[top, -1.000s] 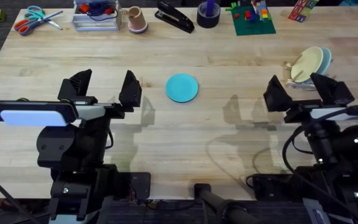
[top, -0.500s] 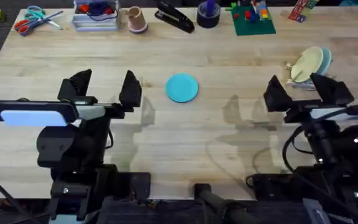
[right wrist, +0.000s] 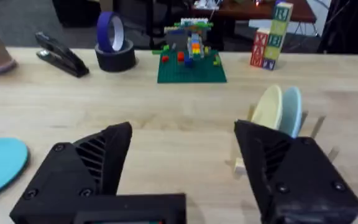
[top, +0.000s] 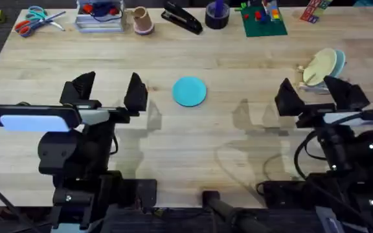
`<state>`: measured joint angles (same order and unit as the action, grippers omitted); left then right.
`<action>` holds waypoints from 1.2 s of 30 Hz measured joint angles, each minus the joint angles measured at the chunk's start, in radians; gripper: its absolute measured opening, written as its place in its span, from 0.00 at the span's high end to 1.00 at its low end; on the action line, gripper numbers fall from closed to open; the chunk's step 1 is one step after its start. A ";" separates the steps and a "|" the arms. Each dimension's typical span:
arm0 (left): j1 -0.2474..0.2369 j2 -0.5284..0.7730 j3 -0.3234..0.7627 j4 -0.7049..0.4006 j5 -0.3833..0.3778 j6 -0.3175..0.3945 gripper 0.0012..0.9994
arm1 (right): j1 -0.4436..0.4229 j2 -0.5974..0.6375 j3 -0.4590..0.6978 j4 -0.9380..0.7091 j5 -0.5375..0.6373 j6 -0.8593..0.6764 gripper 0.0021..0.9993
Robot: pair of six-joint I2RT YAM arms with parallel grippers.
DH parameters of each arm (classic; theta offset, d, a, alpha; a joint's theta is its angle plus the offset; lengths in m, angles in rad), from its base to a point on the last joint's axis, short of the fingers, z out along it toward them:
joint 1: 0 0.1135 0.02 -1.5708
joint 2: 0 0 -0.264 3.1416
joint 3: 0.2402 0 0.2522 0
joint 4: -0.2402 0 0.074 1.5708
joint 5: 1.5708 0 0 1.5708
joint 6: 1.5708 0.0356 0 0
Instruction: Pick up the plates from the table one by one and place each into a slot on the dish rack.
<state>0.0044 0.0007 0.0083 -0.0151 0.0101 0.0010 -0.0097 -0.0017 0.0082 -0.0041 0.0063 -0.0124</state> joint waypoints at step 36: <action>0.000 0.608 1.011 -0.896 0.134 0.006 0.01 | 0.000 0.480 0.929 -0.923 0.030 -0.044 0.01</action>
<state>0.0044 0.6082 1.0196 -0.9116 0.1439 0.0074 -0.0097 0.4778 0.9374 -0.9274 0.0366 -0.0561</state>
